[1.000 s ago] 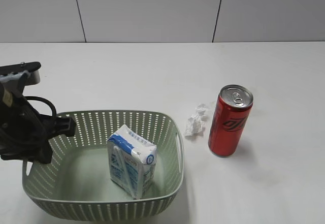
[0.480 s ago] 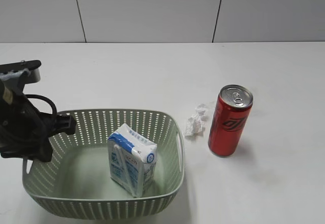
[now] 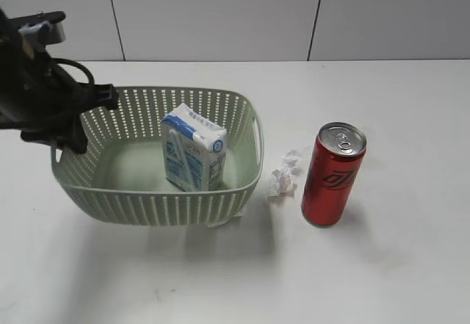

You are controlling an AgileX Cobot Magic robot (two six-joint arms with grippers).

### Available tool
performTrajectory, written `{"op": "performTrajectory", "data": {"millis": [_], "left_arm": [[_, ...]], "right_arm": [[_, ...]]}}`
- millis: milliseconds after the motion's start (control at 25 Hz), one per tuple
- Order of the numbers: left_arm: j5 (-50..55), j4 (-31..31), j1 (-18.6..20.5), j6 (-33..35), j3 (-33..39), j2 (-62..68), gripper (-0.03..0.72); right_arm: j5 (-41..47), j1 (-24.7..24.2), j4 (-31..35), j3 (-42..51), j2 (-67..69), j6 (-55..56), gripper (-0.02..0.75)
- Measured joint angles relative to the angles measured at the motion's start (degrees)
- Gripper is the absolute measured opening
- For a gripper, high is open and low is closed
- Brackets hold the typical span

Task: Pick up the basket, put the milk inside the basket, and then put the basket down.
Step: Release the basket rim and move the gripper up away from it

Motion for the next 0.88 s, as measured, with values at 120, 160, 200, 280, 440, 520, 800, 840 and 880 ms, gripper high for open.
{"op": "performTrajectory", "data": {"millis": [120, 160, 200, 280, 440, 520, 800, 840, 880], "left_arm": [[1.65, -0.12, 1.19, 2.25, -6.64, 5.09, 0.008], [1.64, -0.19, 1.47, 3.02, -9.01, 6.57, 0.008], [1.64, -0.19, 1.67, 3.54, -11.04, 8.41, 0.008], [1.61, -0.19, 1.79, 4.27, -15.81, 11.95, 0.008], [1.95, -0.43, 1.79, 5.3, -24.79, 19.42, 0.008], [3.2, -0.68, 2.02, 6.01, -29.49, 24.13, 0.008], [7.92, -1.21, 2.86, 8.44, -42.84, 37.15, 0.008], [7.74, -1.78, 2.98, 8.44, -43.45, 37.84, 0.008], [7.46, -2.39, 2.98, 8.44, -43.79, 38.21, 0.008]], "right_arm": [[0.05, 0.06, 0.0, 0.05, -0.05, 0.0, 0.593], [0.05, 0.06, 0.0, 0.05, -0.05, -0.06, 0.593], [0.05, 0.06, 0.0, 0.05, -0.05, -0.04, 0.593], [0.05, 0.06, 0.0, 0.05, -0.05, -0.04, 0.593], [0.05, 0.06, 0.0, 0.05, -0.05, -0.04, 0.592], [0.05, 0.06, 0.0, 0.05, -0.05, -0.04, 0.592], [0.07, 0.06, 0.0, 0.05, -0.05, -0.04, 0.592], [0.07, 0.06, 0.0, 0.05, -0.05, -0.04, 0.592], [0.07, 0.06, 0.0, 0.05, -0.05, -0.04, 0.592]]}}
